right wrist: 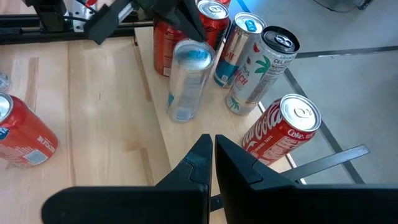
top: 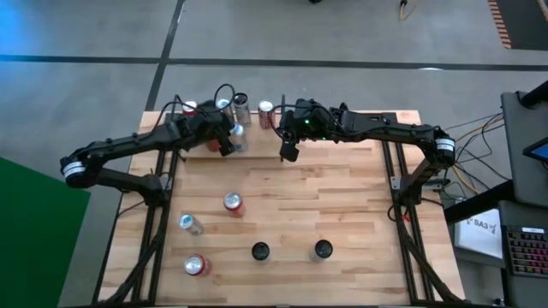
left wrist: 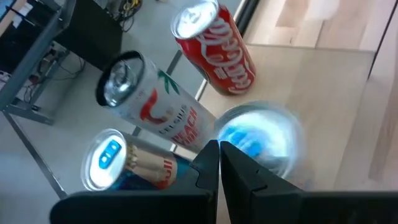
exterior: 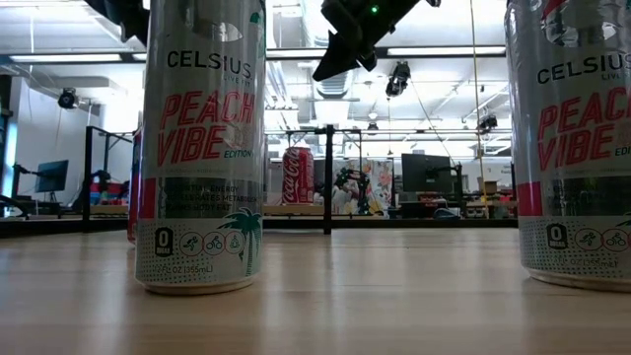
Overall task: Place canned beverage on shelf
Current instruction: Put the right blue soda can on the shelf aligned with the other blue soda can
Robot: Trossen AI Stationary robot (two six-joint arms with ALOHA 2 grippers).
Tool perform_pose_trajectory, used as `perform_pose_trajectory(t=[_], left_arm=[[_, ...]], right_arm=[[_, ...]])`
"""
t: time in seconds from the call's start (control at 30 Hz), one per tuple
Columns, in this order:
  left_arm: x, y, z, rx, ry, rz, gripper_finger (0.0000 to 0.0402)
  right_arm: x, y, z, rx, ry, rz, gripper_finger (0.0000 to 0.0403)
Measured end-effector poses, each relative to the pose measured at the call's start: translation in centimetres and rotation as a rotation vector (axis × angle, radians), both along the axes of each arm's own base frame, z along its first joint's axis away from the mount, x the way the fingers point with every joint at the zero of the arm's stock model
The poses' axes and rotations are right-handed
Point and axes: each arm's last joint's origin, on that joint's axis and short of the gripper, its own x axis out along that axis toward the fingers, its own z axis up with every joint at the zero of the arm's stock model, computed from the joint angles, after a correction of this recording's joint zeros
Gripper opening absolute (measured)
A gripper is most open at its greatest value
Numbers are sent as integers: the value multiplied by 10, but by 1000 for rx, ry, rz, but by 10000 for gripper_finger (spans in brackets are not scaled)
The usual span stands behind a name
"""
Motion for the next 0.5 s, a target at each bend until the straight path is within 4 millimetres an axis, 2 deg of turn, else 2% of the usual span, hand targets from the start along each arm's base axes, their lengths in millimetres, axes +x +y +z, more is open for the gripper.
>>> perform_pose_trajectory(t=[0.3, 0.5], left_arm=[[1, -1, 18, -5, -23, -21, 0], [5, -11, 26, -191, -144, -323, 0]], right_arm=[[0, 0, 0, 0, 1, 0, 9], [-1, 0, -1, 3, 11, 0, 9]])
